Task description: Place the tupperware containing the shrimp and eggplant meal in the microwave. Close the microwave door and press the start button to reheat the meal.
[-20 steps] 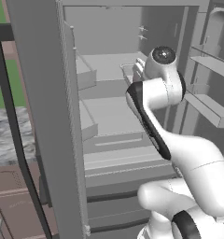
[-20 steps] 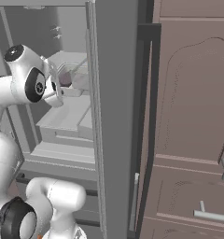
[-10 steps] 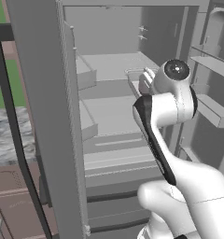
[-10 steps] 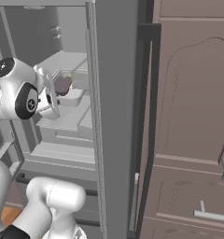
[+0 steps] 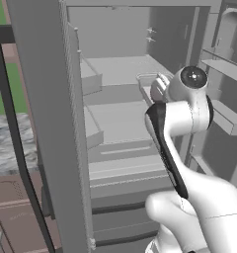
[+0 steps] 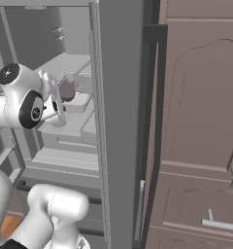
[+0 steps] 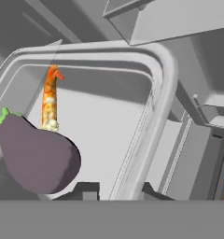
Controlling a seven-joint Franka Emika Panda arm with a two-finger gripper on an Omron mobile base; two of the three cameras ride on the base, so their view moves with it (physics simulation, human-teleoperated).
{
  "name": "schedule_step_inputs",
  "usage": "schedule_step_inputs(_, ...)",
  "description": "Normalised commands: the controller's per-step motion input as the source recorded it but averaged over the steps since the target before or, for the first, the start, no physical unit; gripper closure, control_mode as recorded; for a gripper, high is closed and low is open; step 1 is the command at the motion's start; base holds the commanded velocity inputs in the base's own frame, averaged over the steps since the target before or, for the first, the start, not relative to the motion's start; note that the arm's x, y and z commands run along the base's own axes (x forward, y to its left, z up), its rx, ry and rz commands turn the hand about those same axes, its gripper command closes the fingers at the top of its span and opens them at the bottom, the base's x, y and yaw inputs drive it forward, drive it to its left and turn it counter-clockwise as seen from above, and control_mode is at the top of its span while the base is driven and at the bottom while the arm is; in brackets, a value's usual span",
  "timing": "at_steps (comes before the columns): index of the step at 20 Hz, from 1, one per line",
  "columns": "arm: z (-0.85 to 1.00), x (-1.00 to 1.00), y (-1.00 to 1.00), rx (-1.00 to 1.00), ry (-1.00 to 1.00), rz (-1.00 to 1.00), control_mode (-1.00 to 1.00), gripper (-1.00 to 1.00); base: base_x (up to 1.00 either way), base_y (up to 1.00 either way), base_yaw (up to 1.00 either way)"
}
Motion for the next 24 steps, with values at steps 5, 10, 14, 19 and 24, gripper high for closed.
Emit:
schedule_step_inputs(5, -0.02, -0.41, 0.0, 0.0, 0.0, 0.02, -1.0, 1.0, 0.0, 0.0, 0.0)
schedule_step_inputs(10, 0.0, -0.63, 0.0, 0.0, 0.0, 0.1, -1.0, 1.0, 0.0, 0.0, 0.0)
schedule_step_inputs(14, 0.0, -0.42, 0.0, 0.0, 0.0, 0.14, -1.0, 1.0, 0.0, 0.0, 0.0)
schedule_step_inputs(19, 0.0, -0.03, -0.02, 0.0, 0.0, 0.09, -1.0, 1.0, 0.0, 0.0, 0.0)
schedule_step_inputs(24, 0.0, 0.0, -0.08, 0.01, 0.0, 0.0, -1.0, 1.0, 0.0, 0.0, 0.0)
